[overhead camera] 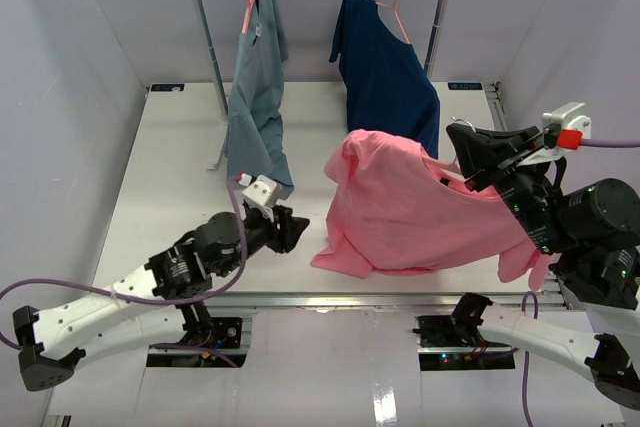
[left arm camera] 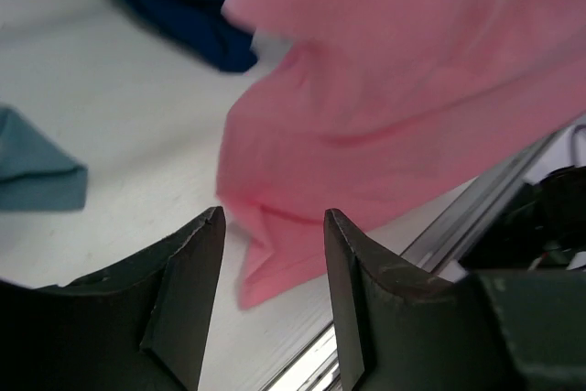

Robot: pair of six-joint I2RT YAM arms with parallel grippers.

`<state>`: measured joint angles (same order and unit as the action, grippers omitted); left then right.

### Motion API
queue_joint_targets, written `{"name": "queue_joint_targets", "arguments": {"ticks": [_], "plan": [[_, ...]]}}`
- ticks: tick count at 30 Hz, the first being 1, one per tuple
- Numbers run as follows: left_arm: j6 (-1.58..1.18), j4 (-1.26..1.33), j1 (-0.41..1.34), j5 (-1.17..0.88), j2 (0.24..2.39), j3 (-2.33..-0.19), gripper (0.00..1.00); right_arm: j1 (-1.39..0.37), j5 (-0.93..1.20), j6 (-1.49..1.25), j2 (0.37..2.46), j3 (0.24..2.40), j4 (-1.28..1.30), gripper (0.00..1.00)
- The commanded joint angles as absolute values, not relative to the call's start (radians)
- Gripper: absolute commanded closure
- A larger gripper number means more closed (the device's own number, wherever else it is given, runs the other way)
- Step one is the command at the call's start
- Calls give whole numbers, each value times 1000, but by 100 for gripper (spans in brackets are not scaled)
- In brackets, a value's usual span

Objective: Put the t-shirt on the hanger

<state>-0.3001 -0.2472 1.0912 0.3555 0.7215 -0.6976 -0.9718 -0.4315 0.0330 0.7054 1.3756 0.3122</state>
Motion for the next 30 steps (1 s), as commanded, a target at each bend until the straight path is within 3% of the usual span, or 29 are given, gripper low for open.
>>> {"name": "queue_joint_targets", "arguments": {"ticks": [1, 12, 16, 18, 20, 22, 30], "plan": [[-270, -196, 1091, 167, 736, -823, 42, -974, -408, 20, 711, 1339, 218, 92], [-221, -187, 1091, 157, 924, -971, 41, -974, -363, -28, 691, 1261, 191, 92], [-221, -206, 1091, 252, 945, -977, 41, -974, -348, -34, 677, 1227, 174, 92], [-219, -241, 1089, 303, 957, -987, 49, -974, -340, -40, 670, 1216, 167, 92], [-208, -264, 1089, 373, 959, -999, 81, -974, -339, -44, 662, 1208, 175, 92], [-200, -310, 1089, 426, 942, -1014, 99, -974, -355, -43, 654, 1206, 197, 92], [-144, -456, 1089, 671, 868, -1125, 100, -974, -407, -13, 608, 1205, 267, 92]]}}
